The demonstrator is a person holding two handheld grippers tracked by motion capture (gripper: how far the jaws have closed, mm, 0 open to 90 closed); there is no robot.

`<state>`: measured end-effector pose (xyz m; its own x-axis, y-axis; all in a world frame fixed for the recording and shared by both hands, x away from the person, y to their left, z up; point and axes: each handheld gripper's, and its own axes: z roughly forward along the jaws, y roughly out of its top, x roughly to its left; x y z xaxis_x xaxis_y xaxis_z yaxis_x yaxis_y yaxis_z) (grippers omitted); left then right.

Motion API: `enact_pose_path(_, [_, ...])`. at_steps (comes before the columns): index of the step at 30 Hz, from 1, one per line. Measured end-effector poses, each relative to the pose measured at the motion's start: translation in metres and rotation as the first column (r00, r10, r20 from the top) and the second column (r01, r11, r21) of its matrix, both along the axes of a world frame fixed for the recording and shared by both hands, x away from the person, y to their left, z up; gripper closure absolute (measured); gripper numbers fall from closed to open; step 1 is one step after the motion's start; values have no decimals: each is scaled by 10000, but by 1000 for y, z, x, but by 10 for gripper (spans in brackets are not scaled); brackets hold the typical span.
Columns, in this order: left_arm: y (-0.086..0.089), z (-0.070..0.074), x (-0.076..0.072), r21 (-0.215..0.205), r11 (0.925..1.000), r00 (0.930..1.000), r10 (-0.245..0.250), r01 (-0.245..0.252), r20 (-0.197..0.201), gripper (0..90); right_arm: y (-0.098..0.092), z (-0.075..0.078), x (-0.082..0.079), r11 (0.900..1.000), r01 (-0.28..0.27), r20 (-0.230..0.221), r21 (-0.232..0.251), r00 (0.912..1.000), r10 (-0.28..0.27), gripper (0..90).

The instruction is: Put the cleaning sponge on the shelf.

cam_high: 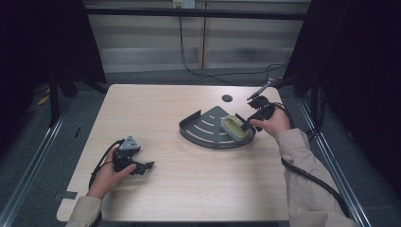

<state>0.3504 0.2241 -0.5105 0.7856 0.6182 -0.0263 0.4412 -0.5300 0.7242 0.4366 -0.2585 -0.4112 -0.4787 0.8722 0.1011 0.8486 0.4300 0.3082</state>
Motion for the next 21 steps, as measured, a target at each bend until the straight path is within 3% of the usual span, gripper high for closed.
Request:
enact_pose_path(4, [1, 0, 0, 64, 10000, 10000, -46, 46, -9, 107, -6, 1, -7, 10000, -90, 113, -5, 9999, 90, 184])
enact_pose_path(12, [2, 0, 1, -53, 10000, 10000, -51, 51, -65, 107, -17, 5, -23, 9990, -123, 389, 428, 9992, 106, 170])
enact_pose_path(15, [1, 0, 1, -22, 10000, 10000, -39, 39, -47, 107, -17, 3, -29, 9985, -271, 269, 471, 9993, 258, 153])
enact_pose_path(21, [1, 0, 1, 21, 10000, 10000, -53, 53, -32, 107, -21, 1, -40, 9954, -609, 482, 736, 9972, 574, 152])
